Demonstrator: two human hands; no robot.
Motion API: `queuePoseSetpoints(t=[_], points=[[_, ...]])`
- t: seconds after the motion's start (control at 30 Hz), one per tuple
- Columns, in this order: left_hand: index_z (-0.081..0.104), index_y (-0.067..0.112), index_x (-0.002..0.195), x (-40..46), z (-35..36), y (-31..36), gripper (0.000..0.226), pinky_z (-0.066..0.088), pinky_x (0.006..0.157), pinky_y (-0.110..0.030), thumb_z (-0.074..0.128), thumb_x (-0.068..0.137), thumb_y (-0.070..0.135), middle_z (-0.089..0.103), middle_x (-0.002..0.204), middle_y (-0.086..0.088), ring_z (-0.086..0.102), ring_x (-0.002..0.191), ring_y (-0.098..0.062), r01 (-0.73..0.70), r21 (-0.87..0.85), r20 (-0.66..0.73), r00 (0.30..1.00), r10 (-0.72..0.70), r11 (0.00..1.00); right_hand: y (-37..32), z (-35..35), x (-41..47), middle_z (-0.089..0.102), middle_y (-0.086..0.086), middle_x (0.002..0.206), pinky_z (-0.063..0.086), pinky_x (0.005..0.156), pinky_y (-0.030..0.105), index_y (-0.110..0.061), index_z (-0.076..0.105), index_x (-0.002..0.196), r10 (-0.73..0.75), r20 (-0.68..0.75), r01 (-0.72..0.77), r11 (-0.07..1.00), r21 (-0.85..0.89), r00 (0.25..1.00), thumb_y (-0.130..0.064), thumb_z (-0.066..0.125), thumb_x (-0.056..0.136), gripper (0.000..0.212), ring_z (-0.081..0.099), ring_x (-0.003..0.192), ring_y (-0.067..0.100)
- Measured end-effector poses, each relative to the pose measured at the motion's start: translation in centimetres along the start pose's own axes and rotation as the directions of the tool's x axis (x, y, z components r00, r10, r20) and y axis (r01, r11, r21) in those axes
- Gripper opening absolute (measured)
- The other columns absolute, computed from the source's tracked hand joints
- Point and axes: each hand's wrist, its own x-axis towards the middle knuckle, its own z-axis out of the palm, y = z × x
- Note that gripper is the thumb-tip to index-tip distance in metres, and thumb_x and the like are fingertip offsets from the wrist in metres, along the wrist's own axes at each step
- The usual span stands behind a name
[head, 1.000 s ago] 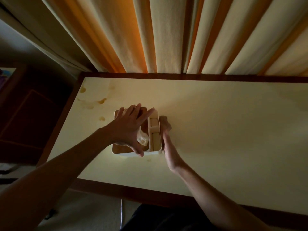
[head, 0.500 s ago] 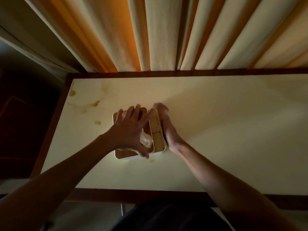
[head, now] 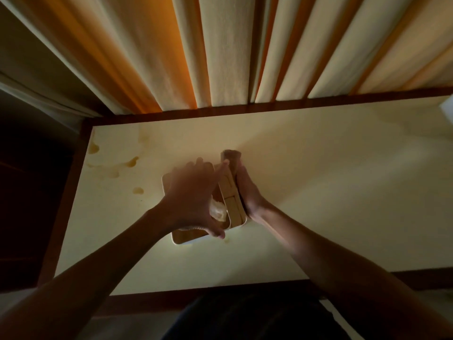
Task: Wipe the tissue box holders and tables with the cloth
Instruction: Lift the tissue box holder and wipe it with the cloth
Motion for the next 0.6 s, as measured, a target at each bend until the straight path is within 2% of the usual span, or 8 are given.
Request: queuePoseSetpoints(t=[0.07, 0.17, 0.27, 0.37, 0.4, 0.47, 0.53, 0.6], points=[[-0.037, 0.042, 0.141, 0.0, 0.0, 0.0, 0.152, 0.006, 0.114, -0.065, 0.066, 0.041, 0.092, -0.006, 0.161, -0.020, -0.002, 0.147, -0.042, -0.002, 0.007, 0.012, 1.000, 0.002, 1.000, 0.6, 0.2, 0.0, 0.071, 0.003, 0.096, 0.050, 0.089, 0.042, -0.031, 0.072, 0.100, 0.003, 0.006, -0.003, 0.999, 0.046, 1.000, -0.059, 0.016, 0.106, 0.062, 0.067, 0.091, 0.017], [-0.036, 0.043, 0.142, 0.2, 0.0, -0.1, 0.152, 0.009, 0.114, -0.064, 0.062, 0.039, 0.095, -0.003, 0.161, -0.021, 0.003, 0.147, -0.044, -0.002, 0.036, 0.004, 1.000, 0.002, 0.999, 2.6, -0.2, -1.7, 0.069, -0.001, 0.124, 0.044, 0.107, 0.045, -0.043, 0.063, 0.124, -0.045, -0.031, 0.049, 0.991, 0.126, 0.999, -0.050, 0.017, 0.108, 0.050, 0.062, 0.120, 0.019], [-0.039, 0.043, 0.139, 0.4, 0.0, -0.2, 0.151, 0.013, 0.115, -0.065, 0.058, 0.038, 0.098, -0.002, 0.161, -0.022, 0.006, 0.146, -0.044, -0.006, 0.067, 0.006, 1.000, 0.005, 0.998, 5.4, -0.9, -3.6, 0.064, 0.003, 0.132, 0.043, 0.102, 0.037, -0.027, 0.057, 0.135, -0.069, -0.074, 0.080, 0.983, 0.168, 0.995, -0.046, 0.044, 0.100, 0.042, 0.056, 0.128, 0.022], [-0.042, 0.045, 0.137, 0.3, -0.3, 0.0, 0.151, 0.014, 0.115, -0.066, 0.060, 0.038, 0.097, -0.005, 0.161, -0.022, 0.004, 0.146, -0.044, -0.008, 0.063, 0.027, 1.000, 0.006, 0.998, 6.8, -1.5, -4.7, 0.059, 0.034, 0.120, 0.043, 0.089, 0.041, -0.003, 0.062, 0.125, -0.022, -0.177, 0.070, 0.959, 0.273, 0.984, -0.034, 0.069, 0.085, 0.051, 0.047, 0.122, 0.055], [-0.042, 0.045, 0.136, 0.2, -0.5, 0.1, 0.150, 0.013, 0.115, -0.066, 0.061, 0.039, 0.096, -0.006, 0.161, -0.022, 0.004, 0.147, -0.044, -0.011, 0.064, 0.038, 0.999, 0.009, 0.998, 6.7, -1.7, -5.1, 0.057, 0.035, 0.124, 0.041, 0.096, 0.047, 0.000, 0.060, 0.127, -0.014, -0.210, 0.081, 0.947, 0.311, 0.978, -0.032, 0.065, 0.087, 0.051, 0.045, 0.124, 0.056], [-0.045, 0.047, 0.132, 0.3, -1.1, 0.1, 0.149, 0.013, 0.115, -0.066, 0.063, 0.041, 0.094, -0.007, 0.161, -0.021, 0.004, 0.146, -0.044, -0.043, 0.092, 0.067, 0.997, 0.037, 0.995, 5.9, -2.1, -5.6, 0.057, 0.026, 0.135, 0.036, 0.108, 0.050, 0.001, 0.055, 0.134, 0.023, -0.230, 0.085, 0.890, 0.448, 0.973, -0.021, 0.048, 0.094, 0.046, 0.051, 0.128, 0.043], [-0.045, 0.050, 0.131, 0.8, -2.1, -0.2, 0.147, 0.009, 0.114, -0.068, 0.066, 0.043, 0.091, -0.009, 0.161, -0.021, 0.002, 0.147, -0.045, -0.114, 0.138, 0.105, 0.989, 0.099, 0.984, 4.8, -2.5, -6.0, 0.064, 0.020, 0.130, 0.043, 0.104, 0.048, -0.004, 0.057, 0.133, 0.132, -0.234, 0.047, 0.775, 0.630, 0.963, -0.017, 0.041, 0.097, 0.042, 0.059, 0.122, 0.035], [-0.041, 0.053, 0.133, 1.5, -3.2, -0.7, 0.147, 0.002, 0.111, -0.073, 0.071, 0.043, 0.087, -0.010, 0.162, -0.020, -0.003, 0.148, -0.044, -0.190, 0.185, 0.154, 0.975, 0.162, 0.964, 4.0, -2.9, -6.0, 0.070, 0.019, 0.121, 0.051, 0.091, 0.046, -0.009, 0.061, 0.128, 0.250, -0.257, 0.026, 0.667, 0.744, 0.933, -0.021, 0.043, 0.100, 0.035, 0.063, 0.115, 0.035]])
